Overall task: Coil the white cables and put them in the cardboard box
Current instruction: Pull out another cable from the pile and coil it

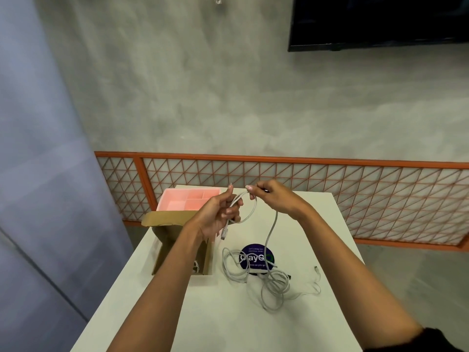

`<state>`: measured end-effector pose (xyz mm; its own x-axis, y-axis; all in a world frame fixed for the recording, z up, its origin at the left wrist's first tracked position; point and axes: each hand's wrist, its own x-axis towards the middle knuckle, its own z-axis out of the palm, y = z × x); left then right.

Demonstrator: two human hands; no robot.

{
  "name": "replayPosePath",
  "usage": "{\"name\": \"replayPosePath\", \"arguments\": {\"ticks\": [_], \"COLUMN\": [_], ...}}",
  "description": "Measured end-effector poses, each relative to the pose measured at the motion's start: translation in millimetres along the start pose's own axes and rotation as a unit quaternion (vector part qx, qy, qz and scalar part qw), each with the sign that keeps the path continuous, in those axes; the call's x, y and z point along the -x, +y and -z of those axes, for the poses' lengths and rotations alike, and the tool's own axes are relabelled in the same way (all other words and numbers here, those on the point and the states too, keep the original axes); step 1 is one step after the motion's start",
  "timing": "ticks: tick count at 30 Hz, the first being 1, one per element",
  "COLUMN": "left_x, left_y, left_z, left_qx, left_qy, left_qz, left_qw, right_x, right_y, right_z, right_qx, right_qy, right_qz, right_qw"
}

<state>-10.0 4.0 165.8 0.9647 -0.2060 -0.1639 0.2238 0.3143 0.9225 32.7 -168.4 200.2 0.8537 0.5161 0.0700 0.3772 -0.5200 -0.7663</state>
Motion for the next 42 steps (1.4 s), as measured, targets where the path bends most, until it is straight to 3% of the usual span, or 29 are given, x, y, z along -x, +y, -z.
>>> {"name": "replayPosePath", "arguments": {"ticks": [8,16,23,26,29,34,42], "left_x": [2.0,3.0,-0.9,0.0,2.0,3.9,0.8], "left_y": [-10.3,-9.0,-5.0,-3.7,-4.9,-0.4,-2.4], "left_z": [1.6,5.4,5.9,6.7,5.8,1.2,4.4], "left_qx": [0.141,0.106,0.048,-0.016,-0.023,0.058,0.025], "left_qy": [-0.043,-0.051,0.007,0.022,-0.009,-0.078,-0.141], "left_qz": [-0.022,-0.048,-0.032,-0.013,0.007,0.001,0.012], "left_qw": [0.989,0.992,0.998,1.0,1.0,0.995,0.99], "right_x": [-3.6,-5.9,-13.0,-16.6,-19.3,-20.0,-23.5], "right_y": [-0.3,4.1,14.2,10.6,6.1,12.1,13.6], "right_z": [-7.9,-14.2,-17.8,-13.1,-8.3,-6.9,-4.0], "right_qx": [-0.002,-0.015,-0.026,-0.045,-0.043,-0.077,-0.081], "right_qy": [0.043,0.089,0.169,0.165,0.168,0.19,0.226], "right_qz": [-0.008,-0.006,0.027,0.052,0.062,0.052,0.059], "right_qw": [0.999,0.996,0.985,0.984,0.983,0.977,0.969]}}
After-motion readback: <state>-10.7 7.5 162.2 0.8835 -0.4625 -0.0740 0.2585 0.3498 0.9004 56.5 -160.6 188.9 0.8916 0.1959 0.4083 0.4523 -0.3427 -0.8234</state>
